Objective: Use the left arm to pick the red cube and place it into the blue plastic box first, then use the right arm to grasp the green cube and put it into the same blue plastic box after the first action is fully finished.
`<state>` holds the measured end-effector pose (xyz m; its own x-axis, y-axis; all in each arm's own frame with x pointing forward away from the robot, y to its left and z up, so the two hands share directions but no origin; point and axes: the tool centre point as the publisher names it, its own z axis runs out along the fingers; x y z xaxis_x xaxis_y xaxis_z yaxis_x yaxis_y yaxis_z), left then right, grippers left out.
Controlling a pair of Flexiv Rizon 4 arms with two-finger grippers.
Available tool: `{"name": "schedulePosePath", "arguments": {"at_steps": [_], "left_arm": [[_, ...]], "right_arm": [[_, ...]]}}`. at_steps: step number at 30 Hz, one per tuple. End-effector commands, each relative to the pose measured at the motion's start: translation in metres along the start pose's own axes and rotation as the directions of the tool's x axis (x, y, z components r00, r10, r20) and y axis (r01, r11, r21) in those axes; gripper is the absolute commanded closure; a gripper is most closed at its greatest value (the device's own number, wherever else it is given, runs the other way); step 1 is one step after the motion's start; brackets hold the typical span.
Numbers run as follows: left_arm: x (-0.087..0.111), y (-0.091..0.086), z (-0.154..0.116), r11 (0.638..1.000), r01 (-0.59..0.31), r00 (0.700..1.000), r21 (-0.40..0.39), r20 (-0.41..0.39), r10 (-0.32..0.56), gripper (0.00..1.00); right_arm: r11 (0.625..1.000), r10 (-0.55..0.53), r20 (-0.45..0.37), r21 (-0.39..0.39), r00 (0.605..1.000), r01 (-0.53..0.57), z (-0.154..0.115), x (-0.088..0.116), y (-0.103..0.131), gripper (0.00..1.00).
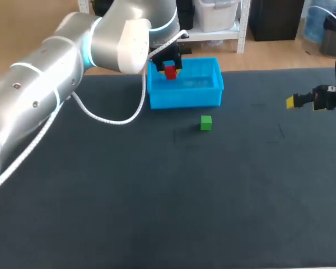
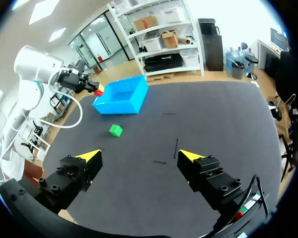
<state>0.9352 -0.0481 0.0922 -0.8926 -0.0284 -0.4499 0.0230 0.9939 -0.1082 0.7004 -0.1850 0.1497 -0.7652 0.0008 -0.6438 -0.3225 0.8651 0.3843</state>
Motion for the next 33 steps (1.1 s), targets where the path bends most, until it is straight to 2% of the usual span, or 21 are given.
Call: {"name": "schedulePosePath", "arguments": {"at_steps": [1, 4, 5, 6, 7, 9, 11, 12, 18, 24, 26, 33], "left_arm": [[-0.010, -0.004, 0.009, 1.000, -0.005, 0.999, -0.015, -0.037, 0.005, 1.00], [-0.009, -0.003, 0.013, 0.999, -0.012, 0.999, -0.033, -0.052, 0.010, 1.00], [-0.008, -0.003, 0.014, 0.999, -0.017, 0.998, -0.037, -0.055, 0.015, 0.96], [-0.007, -0.002, 0.015, 0.999, -0.016, 0.998, -0.039, -0.059, 0.014, 0.73], [-0.007, -0.001, 0.015, 0.999, -0.015, 0.998, -0.039, -0.061, 0.013, 0.57], [-0.007, 0.000, 0.016, 0.999, -0.016, 0.998, -0.043, -0.063, 0.013, 0.44], [-0.007, 0.001, 0.017, 0.999, -0.019, 0.998, -0.045, -0.068, 0.016, 0.07], [-0.007, 0.001, 0.017, 0.999, -0.021, 0.998, -0.045, -0.068, 0.018, 0.01], [-0.007, -0.001, 0.005, 0.999, -0.030, 0.998, -0.037, -0.047, 0.028, 0.00], [-0.001, -0.002, -0.027, 0.998, -0.066, 0.998, 0.018, 0.003, 0.066, 0.00], [0.003, 0.001, -0.038, 0.996, -0.077, 0.997, 0.045, 0.013, 0.077, 0.00], [0.027, 0.029, -0.077, 0.985, -0.130, 0.990, 0.113, 0.060, 0.124, 0.00]], "right_arm": [[1.000, 0.000, -0.001, 0.000, 1.000, 0.000, 0.000, 0.000, 0.000, 0.00], [1.000, 0.000, -0.001, 0.000, 1.000, 0.000, 0.000, 0.000, 0.000, 0.00], [1.000, 0.000, -0.001, 0.000, 1.000, 0.000, 0.000, 0.000, 0.000, 0.00], [1.000, 0.000, -0.001, 0.000, 1.000, 0.000, 0.000, 0.000, 0.000, 0.00], [1.000, 0.000, -0.001, 0.000, 1.000, 0.000, 0.000, 0.000, 0.000, 0.00], [1.000, 0.000, -0.001, 0.000, 1.000, 0.000, 0.000, 0.000, 0.000, 0.00], [1.000, 0.000, -0.001, 0.000, 1.000, 0.000, 0.000, 0.000, 0.000, 0.00], [1.000, 0.000, -0.001, 0.000, 1.000, 0.000, 0.000, 0.000, 0.000, 0.00], [1.000, 0.000, -0.001, 0.000, 1.000, 0.000, 0.000, 0.000, 0.000, 0.00], [1.000, 0.000, -0.001, 0.000, 1.000, 0.000, 0.000, 0.000, 0.000, 0.00], [1.000, 0.000, -0.001, 0.000, 1.000, 0.000, 0.000, 0.000, 0.000, 0.00], [1.000, 0.000, -0.001, 0.000, 1.000, 0.000, 0.000, 0.000, 0.000, 0.00]]}}
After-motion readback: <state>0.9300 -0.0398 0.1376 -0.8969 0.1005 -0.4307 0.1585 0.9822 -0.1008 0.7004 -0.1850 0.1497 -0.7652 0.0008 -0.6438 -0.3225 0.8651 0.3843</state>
